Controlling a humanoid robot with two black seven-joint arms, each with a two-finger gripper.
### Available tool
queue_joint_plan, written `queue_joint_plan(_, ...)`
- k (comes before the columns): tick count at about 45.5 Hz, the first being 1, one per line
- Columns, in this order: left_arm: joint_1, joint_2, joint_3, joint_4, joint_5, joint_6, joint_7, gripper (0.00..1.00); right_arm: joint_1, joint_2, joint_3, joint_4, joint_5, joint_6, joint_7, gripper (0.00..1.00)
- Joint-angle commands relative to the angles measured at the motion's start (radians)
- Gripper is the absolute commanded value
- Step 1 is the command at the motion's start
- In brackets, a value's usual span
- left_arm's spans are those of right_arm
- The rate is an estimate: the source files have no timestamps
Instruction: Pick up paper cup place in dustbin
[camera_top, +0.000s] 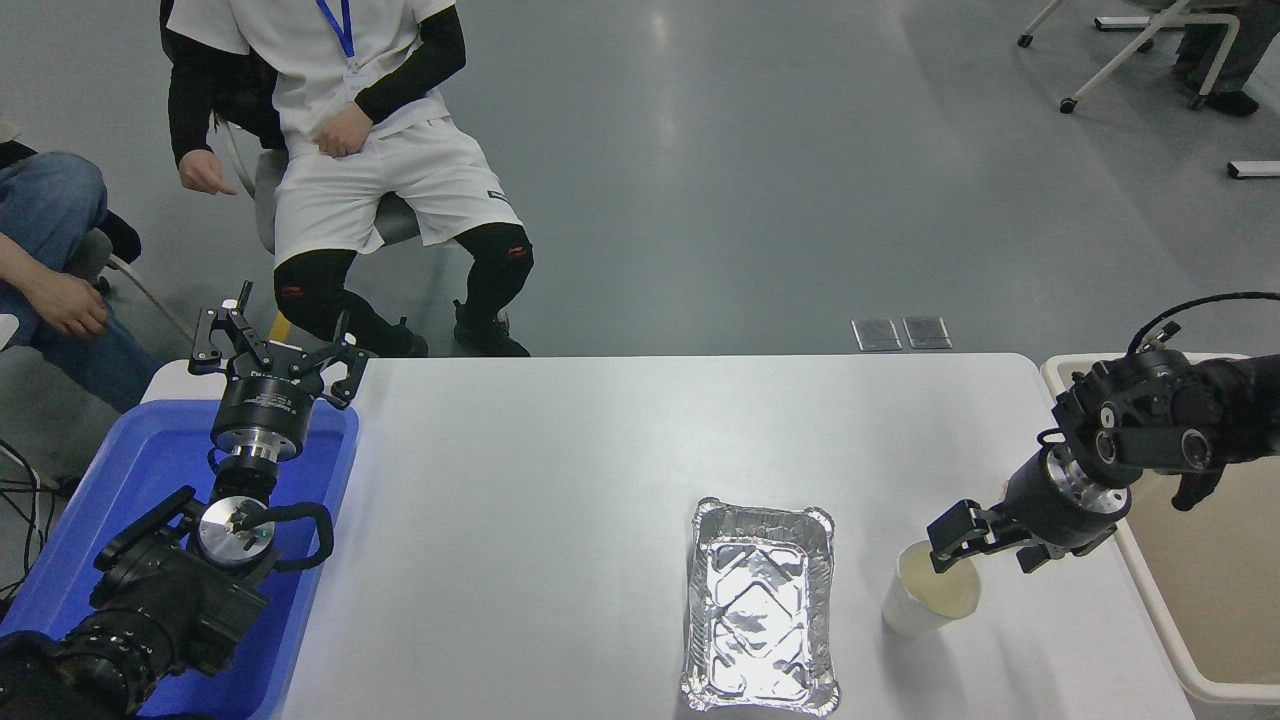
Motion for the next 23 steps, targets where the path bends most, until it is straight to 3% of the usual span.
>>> queue_joint_plan(1,0.000,0.000,0.000,0.000,0.000,0.000,0.000,0.99,-0.007,-0.001,0.002,-0.004,0.004,-0.003,0.000,1.00)
queue_joint_plan(9,0.000,0.000,0.000,0.000,0.000,0.000,0.000,0.99,-0.030,0.004,0.008,-0.004,0.010,-0.008,0.000,1.00)
queue_joint_plan(15,0.000,0.000,0.000,0.000,0.000,0.000,0.000,0.99,-0.042,0.001,0.009,-0.005,0.010,-0.023,-0.002,0.93)
queue_joint_plan(23,0.000,0.000,0.000,0.000,0.000,0.000,0.000,0.99,-0.042,-0.002,0.006,0.004,0.010,-0.028,-0.003,0.57)
